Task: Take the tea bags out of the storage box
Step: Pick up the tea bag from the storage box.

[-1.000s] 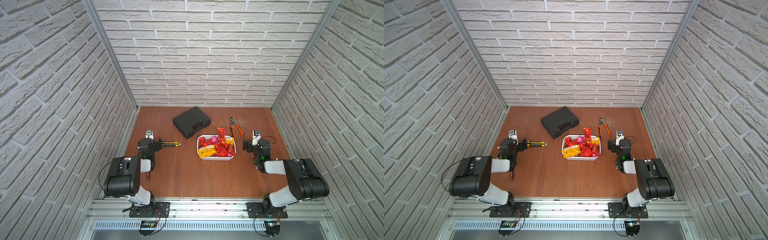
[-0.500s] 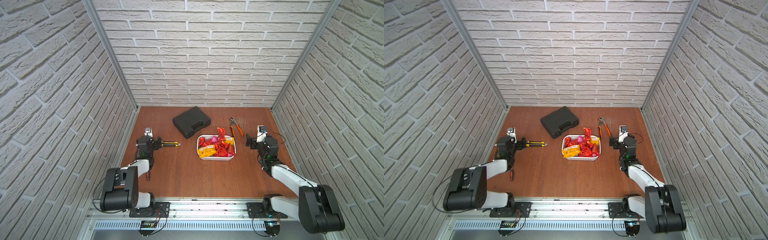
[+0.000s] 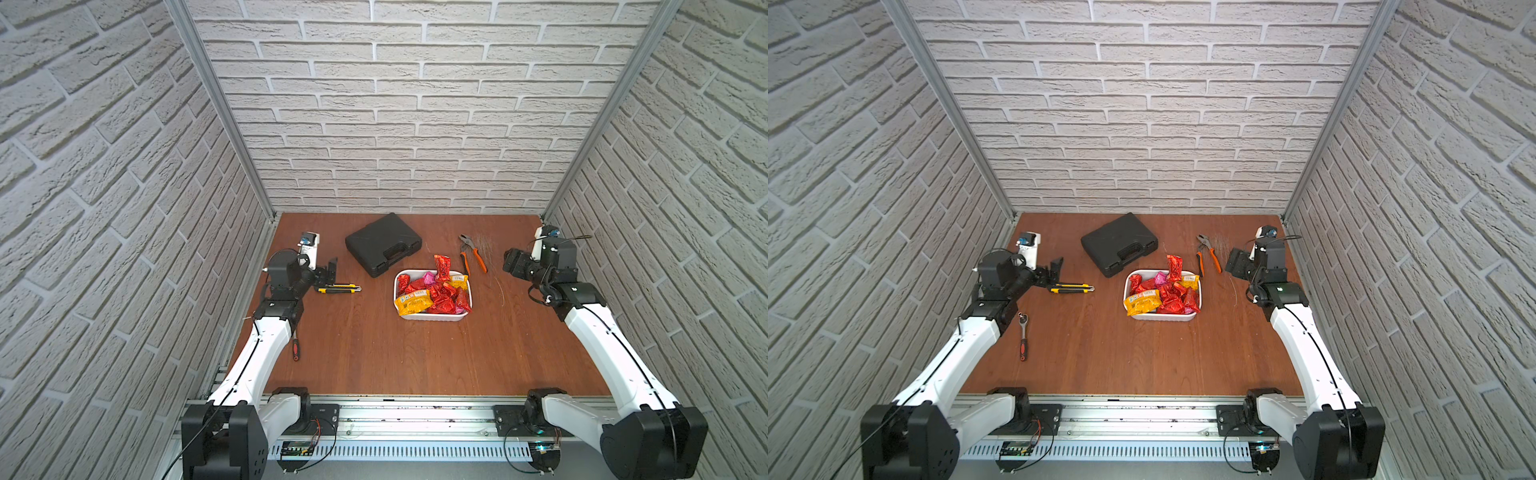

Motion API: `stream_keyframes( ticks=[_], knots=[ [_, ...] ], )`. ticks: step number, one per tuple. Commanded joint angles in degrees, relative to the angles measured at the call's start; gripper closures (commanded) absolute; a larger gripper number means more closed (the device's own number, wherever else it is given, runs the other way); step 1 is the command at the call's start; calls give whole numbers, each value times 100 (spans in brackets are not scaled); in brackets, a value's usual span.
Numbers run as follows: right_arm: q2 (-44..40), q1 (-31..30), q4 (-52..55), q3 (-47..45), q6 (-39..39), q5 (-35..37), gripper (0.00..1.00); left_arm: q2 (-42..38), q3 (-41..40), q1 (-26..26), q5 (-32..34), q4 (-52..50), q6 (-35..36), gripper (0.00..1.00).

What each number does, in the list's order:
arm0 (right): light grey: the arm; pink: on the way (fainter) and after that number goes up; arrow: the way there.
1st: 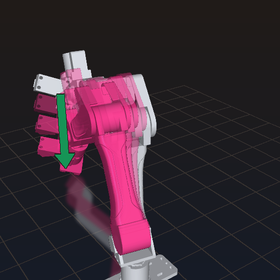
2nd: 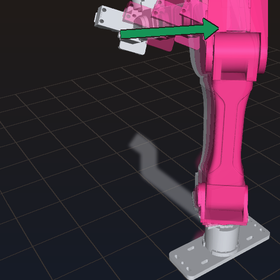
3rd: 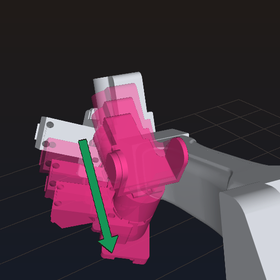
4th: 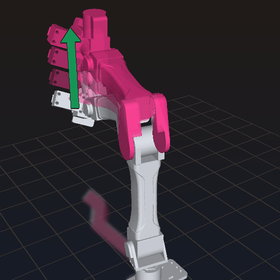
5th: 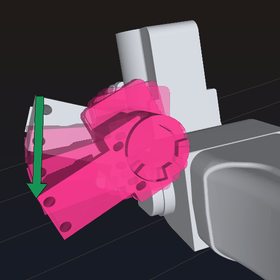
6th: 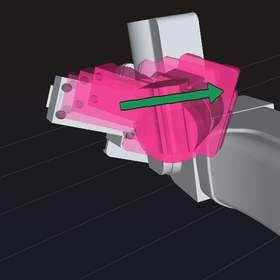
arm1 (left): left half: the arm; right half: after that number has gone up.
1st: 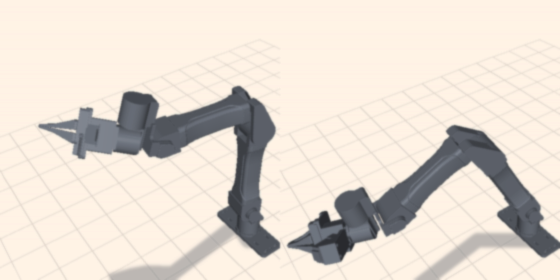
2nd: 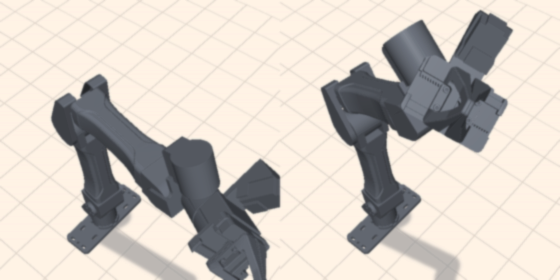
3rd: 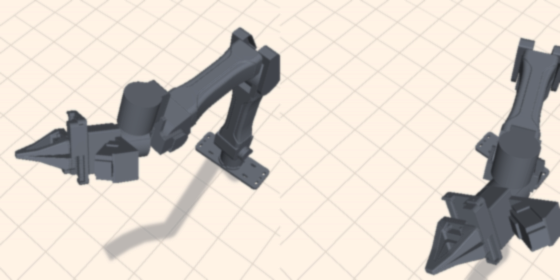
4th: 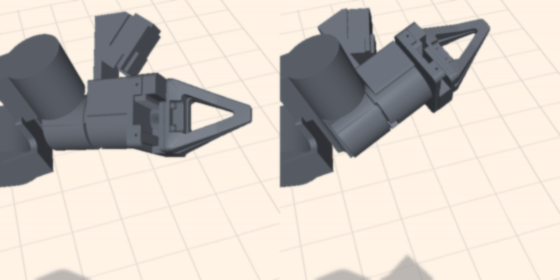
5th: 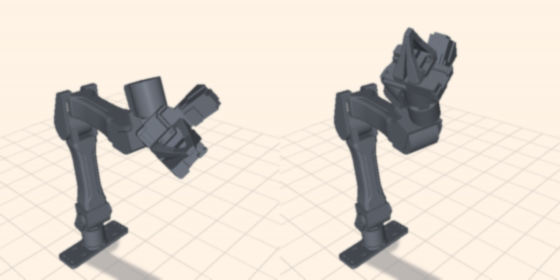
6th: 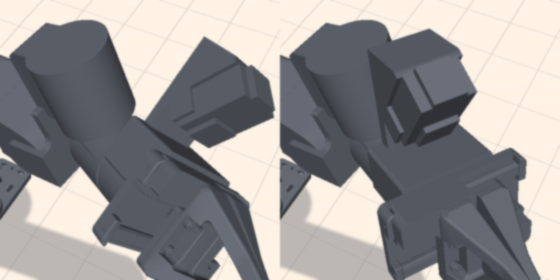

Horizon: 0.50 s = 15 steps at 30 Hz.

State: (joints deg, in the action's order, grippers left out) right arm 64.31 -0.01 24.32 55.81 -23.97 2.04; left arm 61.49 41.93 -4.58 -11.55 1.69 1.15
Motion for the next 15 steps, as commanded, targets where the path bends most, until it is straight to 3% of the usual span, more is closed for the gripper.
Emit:
stream_keyframes(
  ticks=[1,5,12,15],
  knots=[
    [-60,-72,505,12,-1099,-1093,22,194,280,-473,-853,-781,301,2],
    [21,-498,867,102,-1671,-1396,26,492,547,-1053,-1015,-957,-58,3],
    [336,-2104,692,105,-2539,-1032,28,920,677,-1895,-804,-715,-731,6],
    [581,-2495,690,288,-2627,-795,29,1074,682,-2103,-821,-716,-756,8]
  ],
)
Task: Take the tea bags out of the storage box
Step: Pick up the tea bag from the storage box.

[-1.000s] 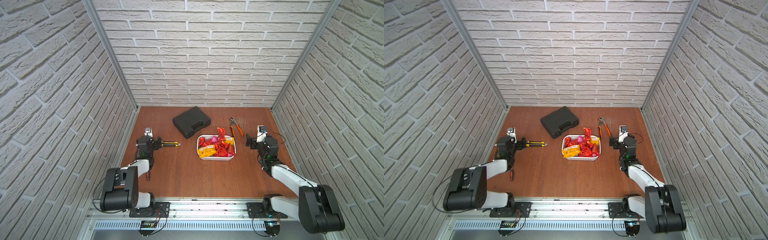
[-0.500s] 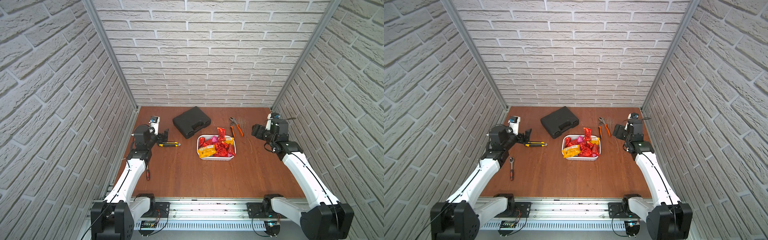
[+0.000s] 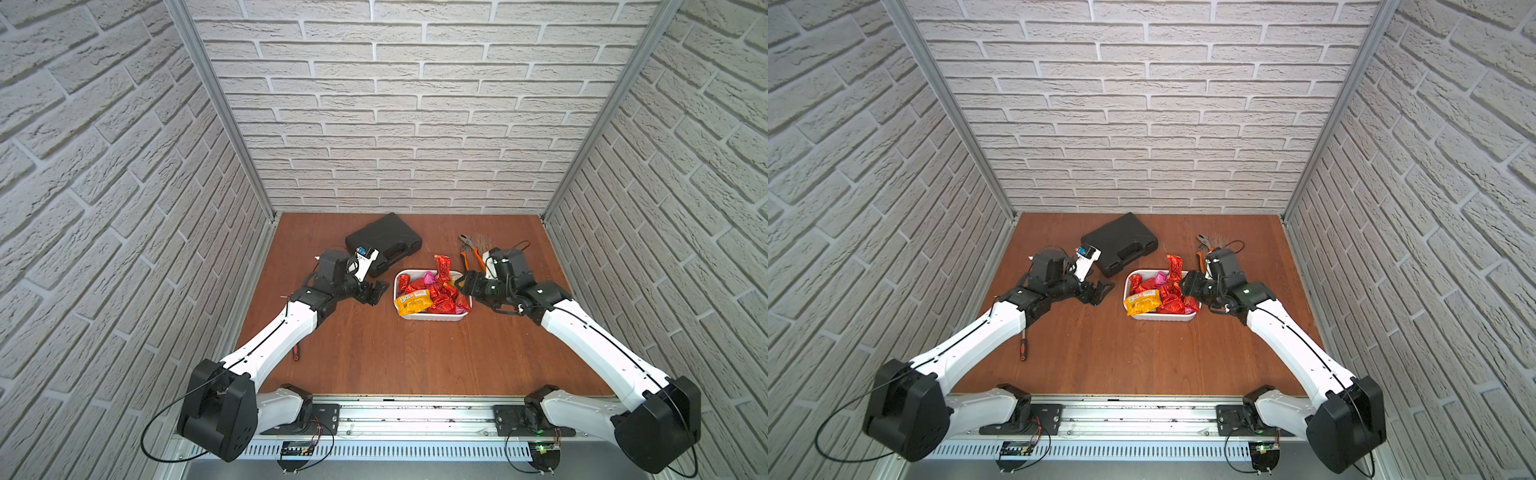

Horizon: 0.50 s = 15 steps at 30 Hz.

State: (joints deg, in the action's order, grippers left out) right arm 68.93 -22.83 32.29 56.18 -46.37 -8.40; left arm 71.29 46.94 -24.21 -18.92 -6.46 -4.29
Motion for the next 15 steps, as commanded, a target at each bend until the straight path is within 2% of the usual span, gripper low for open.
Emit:
stream_keyframes(
  ticks=[1,7,15],
  knots=[
    [205,-264,29,353,-322,381,29,135,186,-184,-70,58,-174,8],
    [513,-301,1091,1044,364,1108,29,582,533,-591,-103,-609,417,13],
    [250,-301,1200,1041,447,1454,29,1786,1774,-1099,185,-1821,954,18]
  ],
)
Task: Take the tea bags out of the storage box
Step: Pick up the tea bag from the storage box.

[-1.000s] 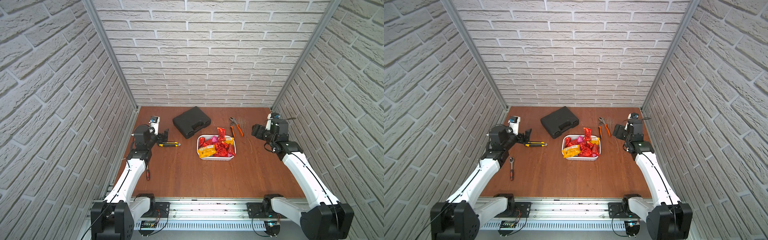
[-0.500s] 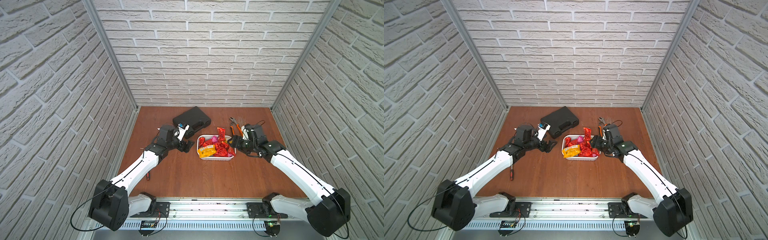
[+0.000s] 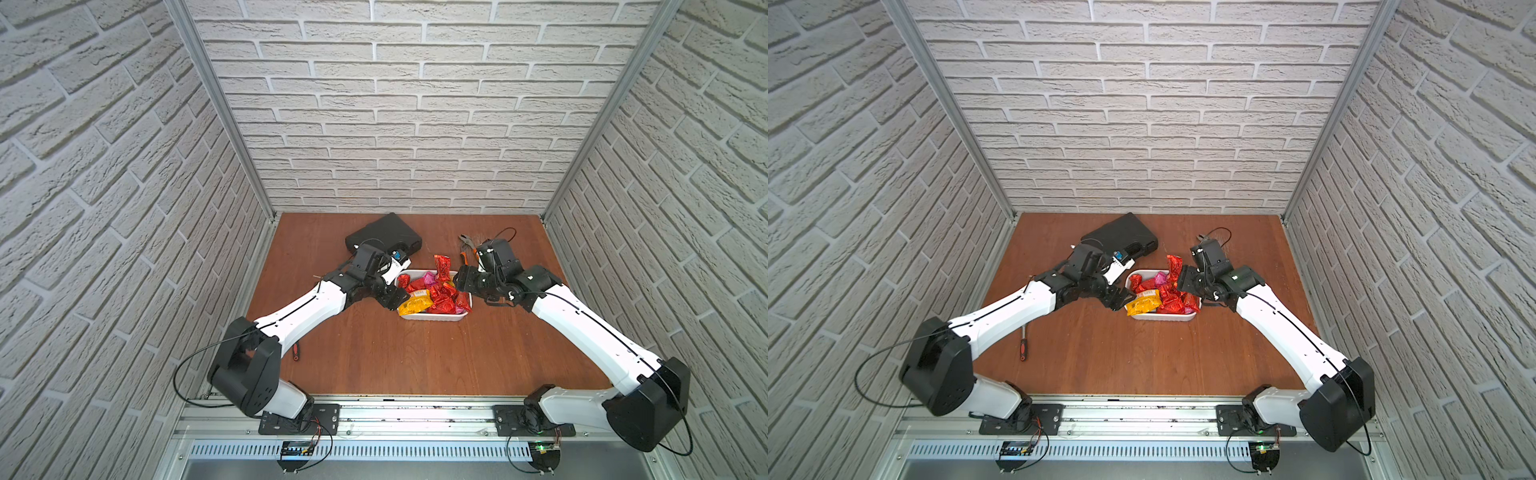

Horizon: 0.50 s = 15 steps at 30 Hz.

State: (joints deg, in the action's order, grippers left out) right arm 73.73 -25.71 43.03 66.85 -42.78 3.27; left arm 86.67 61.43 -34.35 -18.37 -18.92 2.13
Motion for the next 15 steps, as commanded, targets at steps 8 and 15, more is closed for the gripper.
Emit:
stream_keyframes(
  ticks=[8,15],
  knots=[
    [-525,-12,146,-198,34,405,27,981,1176,-144,160,-1342,627,18],
    [-699,-9,150,-347,-48,464,27,1295,1505,-179,-358,-1746,773,18]
  ],
)
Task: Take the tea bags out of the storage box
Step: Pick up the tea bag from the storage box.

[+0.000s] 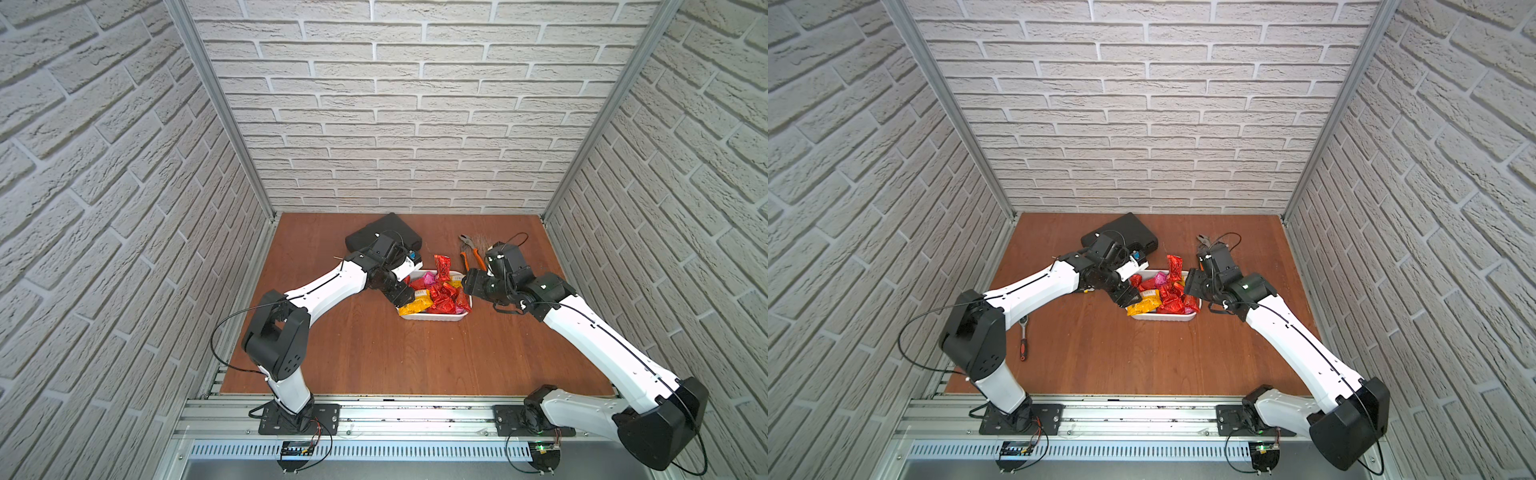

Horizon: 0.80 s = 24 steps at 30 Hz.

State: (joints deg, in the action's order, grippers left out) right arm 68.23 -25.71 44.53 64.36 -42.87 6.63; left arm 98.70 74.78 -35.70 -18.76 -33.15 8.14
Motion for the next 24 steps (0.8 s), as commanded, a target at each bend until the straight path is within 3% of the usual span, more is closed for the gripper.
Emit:
stream_keyframes(
  ticks=[1,10,24],
  knots=[
    [-163,-9,-6,-110,-45,136,26,131,206,-51,-345,-338,185,18],
    [-248,-5,17,-134,-55,132,26,588,529,-119,-194,-394,227,27],
    [-661,-4,-41,-267,85,557,25,460,631,-153,-354,-631,385,82]
  ],
)
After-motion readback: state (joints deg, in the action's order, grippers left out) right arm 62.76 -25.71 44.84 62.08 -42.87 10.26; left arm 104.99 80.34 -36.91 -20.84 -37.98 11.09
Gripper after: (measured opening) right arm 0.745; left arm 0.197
